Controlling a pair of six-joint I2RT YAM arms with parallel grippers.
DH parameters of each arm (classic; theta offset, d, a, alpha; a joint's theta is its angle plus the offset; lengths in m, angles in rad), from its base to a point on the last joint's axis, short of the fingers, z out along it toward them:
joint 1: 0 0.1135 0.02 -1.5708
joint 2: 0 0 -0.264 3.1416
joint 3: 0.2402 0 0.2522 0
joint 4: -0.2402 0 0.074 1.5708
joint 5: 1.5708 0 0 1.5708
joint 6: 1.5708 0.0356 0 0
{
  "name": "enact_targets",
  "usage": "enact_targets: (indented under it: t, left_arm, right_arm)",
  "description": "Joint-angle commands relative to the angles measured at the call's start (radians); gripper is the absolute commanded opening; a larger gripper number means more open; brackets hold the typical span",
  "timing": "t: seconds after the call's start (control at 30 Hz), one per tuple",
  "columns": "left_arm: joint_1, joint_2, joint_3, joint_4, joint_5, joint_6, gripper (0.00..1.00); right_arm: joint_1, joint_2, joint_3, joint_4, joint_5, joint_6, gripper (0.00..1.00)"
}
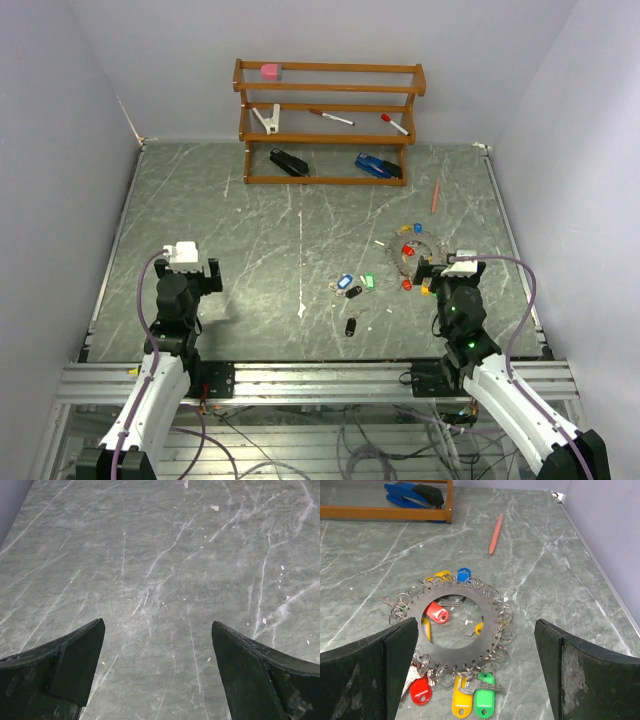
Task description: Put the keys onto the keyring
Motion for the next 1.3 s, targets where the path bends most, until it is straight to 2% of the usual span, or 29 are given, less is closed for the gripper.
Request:
enact_targets:
  t: [0.0, 0.5, 0.63, 0.73, 0.83, 0.9, 1.03, 1.1, 1.13, 1.17, 1.27]
  left_arm:
    - [0.002, -0.001, 0.004, 0.032, 0.038, 0.015, 0.99]
    - [0.004, 0.002, 0.013, 0.048, 0.088, 0.034, 0.99]
    - [0.004, 0.047, 0.077, 0.008, 0.158, 0.064, 0.99]
    - [0.005, 0.116, 0.179, -0.063, 0.203, 0.086, 0.99]
    - [0.005, 0.191, 0.333, -0.191, 0.268, 0.164, 0.99]
    - [0.005, 0.237, 0.441, -0.272, 0.272, 0.184, 0.99]
    - [0.005, 0.28, 0.617, -0.401, 0.305, 0.213, 0.99]
    - [0.005, 0.257, 0.65, -0.42, 0.362, 0.22, 0.99]
    - [0.006, 0.232, 0.651, -0.419, 0.388, 0.224, 0.99]
    - [0.005, 0.206, 0.641, -0.409, 0.419, 0.237, 0.99]
    - [0.005, 0.131, 0.617, -0.424, 0.518, 0.323, 0.99]
  right_arm:
    - [-0.003, -0.01, -0.047, 0.013, 0.012, 0.003, 1.0]
    - [-0.007, 0.019, -0.069, 0.037, 0.022, 0.01, 1.0]
    - [-0.007, -0.038, -0.055, -0.01, 0.016, 0.0, 1.0]
    - [-0.008, -0.017, 0.049, -0.115, -0.016, -0.007, 1.0]
    - [-0.009, 0.1, 0.211, -0.18, -0.159, -0.107, 1.0]
    - [-0.008, 0.205, 0.368, -0.267, -0.179, -0.062, 1.0]
    - [-0.011, 0.457, 0.629, -0.412, 0.054, 0.193, 1.0]
    - [-0.011, 0.554, 0.69, -0.535, 0.262, 0.441, 1.0]
    - [-0.015, 0.585, 0.695, -0.539, 0.231, 0.396, 1.0]
    - [-0.014, 0.615, 0.694, -0.513, 0.121, 0.292, 1.0]
    - [-0.015, 0.75, 0.776, -0.67, -0.03, 0.323, 1.0]
